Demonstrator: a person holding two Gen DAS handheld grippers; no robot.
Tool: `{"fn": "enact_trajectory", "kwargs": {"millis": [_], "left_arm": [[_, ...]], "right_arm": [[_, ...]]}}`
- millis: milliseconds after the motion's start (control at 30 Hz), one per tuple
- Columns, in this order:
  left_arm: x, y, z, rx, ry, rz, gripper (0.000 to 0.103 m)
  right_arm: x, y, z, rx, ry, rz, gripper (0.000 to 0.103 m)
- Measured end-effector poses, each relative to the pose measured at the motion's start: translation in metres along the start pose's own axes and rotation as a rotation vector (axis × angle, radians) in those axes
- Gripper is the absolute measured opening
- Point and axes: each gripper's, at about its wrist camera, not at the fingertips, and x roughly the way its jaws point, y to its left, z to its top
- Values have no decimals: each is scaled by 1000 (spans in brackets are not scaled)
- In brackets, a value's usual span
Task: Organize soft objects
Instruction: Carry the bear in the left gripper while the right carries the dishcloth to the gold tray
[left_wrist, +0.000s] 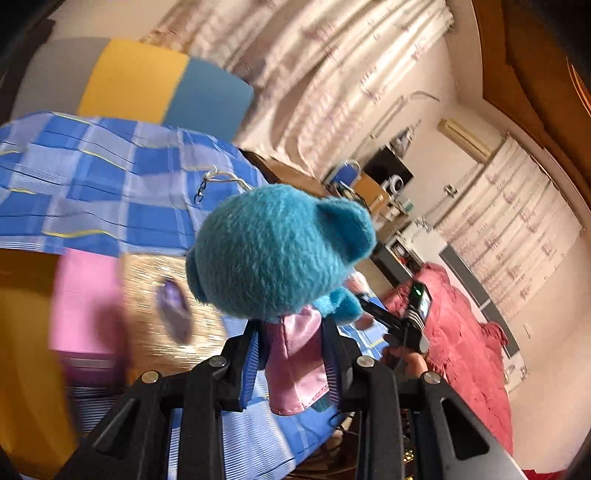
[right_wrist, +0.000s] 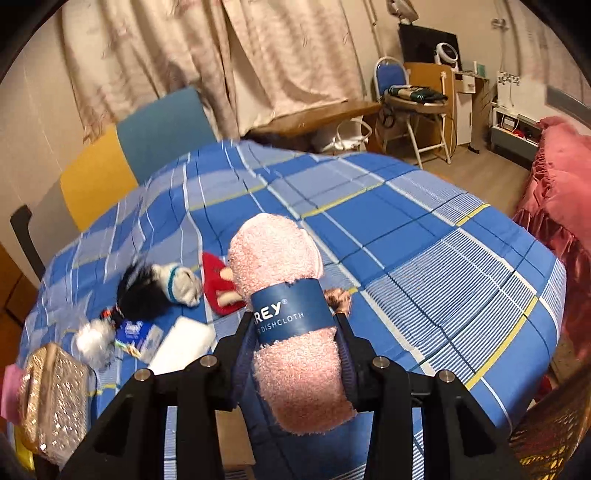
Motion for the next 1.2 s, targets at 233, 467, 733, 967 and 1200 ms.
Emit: {"fn": "enact_trajectory", "kwargs": {"millis": [233, 467, 733, 967, 1200], "left_arm": [[-52, 88, 17, -96, 57, 49, 31], [-58, 177, 34, -108, 254, 255, 32], [-40, 264, 39, -64, 423, 483, 32], [-13, 312, 41, 2, 566, 610, 32], [2, 337, 44, 59, 604, 751, 40]], "right_arm": [[-38, 29, -5, -64, -163, 33, 42], [-82, 69, -19, -66, -200, 146, 42], [-148, 129, -47, -63, -171, 343, 42], [-194, 219, -85, -220, -144, 507, 42], [-209, 295, -121, -333, -88, 649, 42]]}}
